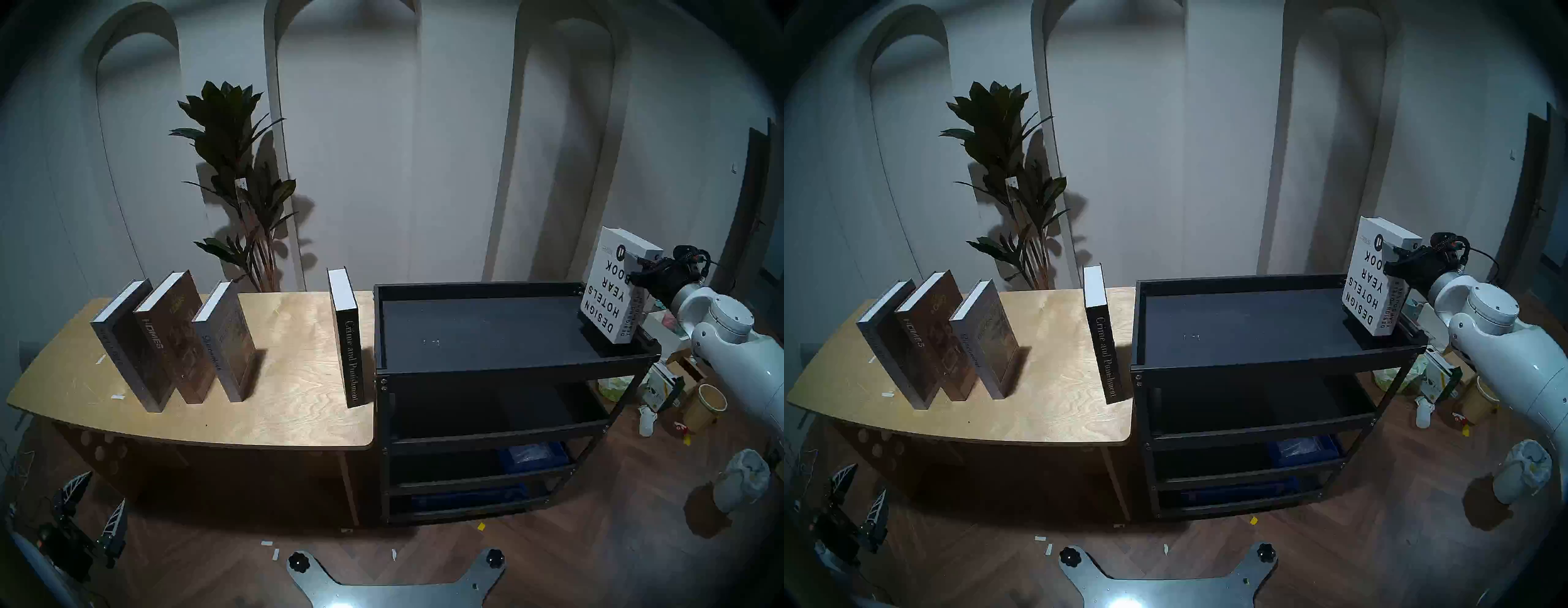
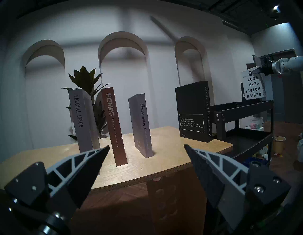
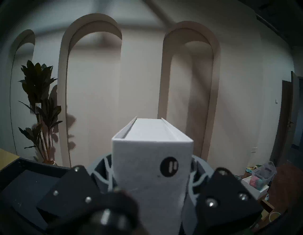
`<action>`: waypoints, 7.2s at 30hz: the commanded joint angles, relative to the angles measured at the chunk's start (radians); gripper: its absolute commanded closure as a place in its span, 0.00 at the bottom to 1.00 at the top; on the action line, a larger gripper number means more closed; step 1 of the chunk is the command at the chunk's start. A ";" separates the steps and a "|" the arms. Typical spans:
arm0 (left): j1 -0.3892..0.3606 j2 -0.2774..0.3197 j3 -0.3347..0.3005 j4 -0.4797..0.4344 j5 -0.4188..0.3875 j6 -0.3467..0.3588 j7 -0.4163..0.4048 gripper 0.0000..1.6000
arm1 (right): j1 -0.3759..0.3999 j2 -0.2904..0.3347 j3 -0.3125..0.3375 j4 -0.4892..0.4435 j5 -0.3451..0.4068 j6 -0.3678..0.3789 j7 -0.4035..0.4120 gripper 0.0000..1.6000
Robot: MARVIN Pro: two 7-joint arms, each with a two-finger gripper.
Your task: Move the books from the display table onto the shelf, standing them upright with spines facing out and tallest at one end
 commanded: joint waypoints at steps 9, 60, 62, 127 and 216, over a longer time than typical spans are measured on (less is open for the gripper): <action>0.020 0.020 0.006 -0.009 -0.004 -0.018 -0.035 0.00 | 0.188 -0.131 -0.025 0.085 -0.121 0.041 0.049 1.00; 0.067 0.081 0.051 -0.010 -0.043 -0.079 0.011 0.00 | -0.130 -0.038 0.043 0.149 -0.038 -0.140 0.126 1.00; 0.068 0.082 0.052 -0.010 -0.044 -0.081 0.012 0.00 | -0.148 -0.031 0.054 0.142 -0.030 -0.150 0.125 1.00; 0.120 0.152 0.101 -0.016 -0.074 -0.121 0.089 0.00 | -0.442 -0.135 0.336 -0.352 0.078 -0.399 -0.141 0.00; 0.252 -0.023 -0.097 -0.459 -0.443 0.143 -0.087 0.00 | 0.018 -0.755 -0.872 -0.536 -0.725 -0.169 -0.921 0.00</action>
